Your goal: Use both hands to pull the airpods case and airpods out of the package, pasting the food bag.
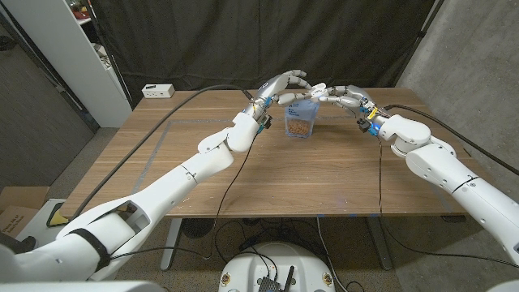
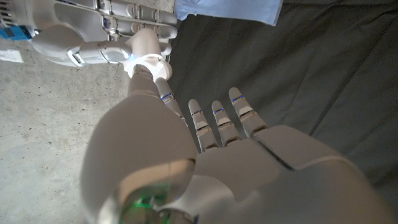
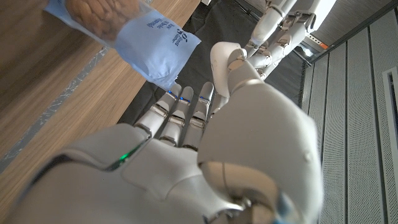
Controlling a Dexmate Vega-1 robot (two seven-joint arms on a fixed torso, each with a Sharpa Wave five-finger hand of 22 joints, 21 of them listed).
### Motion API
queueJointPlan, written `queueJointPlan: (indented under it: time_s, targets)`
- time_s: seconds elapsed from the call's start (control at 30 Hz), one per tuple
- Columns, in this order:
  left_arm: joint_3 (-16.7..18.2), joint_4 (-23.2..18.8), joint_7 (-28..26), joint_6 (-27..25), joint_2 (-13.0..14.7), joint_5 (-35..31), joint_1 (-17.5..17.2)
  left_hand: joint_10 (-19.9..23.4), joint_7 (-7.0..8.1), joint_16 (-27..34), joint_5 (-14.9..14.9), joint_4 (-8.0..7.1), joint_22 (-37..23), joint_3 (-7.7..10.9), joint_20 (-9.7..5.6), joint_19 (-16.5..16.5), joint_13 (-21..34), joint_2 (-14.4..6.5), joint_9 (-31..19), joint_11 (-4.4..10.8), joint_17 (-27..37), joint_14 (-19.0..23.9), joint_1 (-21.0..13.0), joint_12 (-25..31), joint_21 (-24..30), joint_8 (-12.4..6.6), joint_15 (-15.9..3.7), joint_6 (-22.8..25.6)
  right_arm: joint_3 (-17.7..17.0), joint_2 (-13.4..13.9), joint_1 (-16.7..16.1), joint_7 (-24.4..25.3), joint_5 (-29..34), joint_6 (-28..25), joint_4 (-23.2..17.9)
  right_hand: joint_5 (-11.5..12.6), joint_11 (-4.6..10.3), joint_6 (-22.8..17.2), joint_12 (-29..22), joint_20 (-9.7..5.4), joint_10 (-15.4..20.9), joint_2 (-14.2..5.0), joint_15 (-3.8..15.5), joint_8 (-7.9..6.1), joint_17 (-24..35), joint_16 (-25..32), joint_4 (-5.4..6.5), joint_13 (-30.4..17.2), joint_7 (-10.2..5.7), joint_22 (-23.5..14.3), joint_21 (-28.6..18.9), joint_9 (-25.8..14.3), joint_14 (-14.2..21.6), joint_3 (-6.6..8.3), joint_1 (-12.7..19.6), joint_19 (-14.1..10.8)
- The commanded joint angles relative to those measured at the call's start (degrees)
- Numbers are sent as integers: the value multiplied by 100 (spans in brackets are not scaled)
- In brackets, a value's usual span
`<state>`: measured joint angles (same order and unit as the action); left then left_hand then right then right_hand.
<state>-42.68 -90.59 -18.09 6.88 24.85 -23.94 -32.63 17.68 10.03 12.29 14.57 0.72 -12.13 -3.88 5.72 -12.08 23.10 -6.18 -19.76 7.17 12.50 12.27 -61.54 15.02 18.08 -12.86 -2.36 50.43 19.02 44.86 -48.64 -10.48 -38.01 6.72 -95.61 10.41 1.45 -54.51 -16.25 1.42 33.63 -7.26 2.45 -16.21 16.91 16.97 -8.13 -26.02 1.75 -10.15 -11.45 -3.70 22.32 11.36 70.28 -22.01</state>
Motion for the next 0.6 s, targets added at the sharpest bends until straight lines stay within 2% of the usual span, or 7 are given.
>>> queueJointPlan:
  time_s: [0.03, 0.23, 0.6]
  targets:
    - [-65, 77, 74, -58, -24, 20, 49, -22, 71, -6, 28, 7, -15, -36, 41, 23, 18, -53, 3, 40, 22, -30, -17, -27, 35, 1, -253, 83, -54, 23, -110, 33, 20, 77, -94, 56, -12, -50, 16, -18, -1, -39, 408, -291, 19, 27, -17, -15, 47, -4, -17, -2790, -35, -19, 40, 8]
    - [-84, 113, 44, -37, -50, 37, 46, 17, 73, 8, 64, -18, -17, -37, 45, 24, 19, -115, 40, 60, 34, -21, -11, -10, 39, -29, -249, 213, -60, 33, -141, 30, 52, 136, -127, 62, -30, -38, 24, -31, -21, -43, 404, -285, 15, 24, -27, -23, 51, -4, -14, -2808, -55, -22, 63, 21]
    - [-102, 170, -77, 2, -117, 51, 23, 78, -42, 32, 118, -27, -20, -27, 44, 13, 17, -185, 91, 80, 42, 26, -48, 13, 49, -71, -290, 401, -52, 40, -168, 2, 75, 187, -154, 69, -45, -16, 33, -32, -35, -46, 399, -273, 7, 27, -41, -32, 92, -4, -12, -2836, -74, -27, 100, 39]
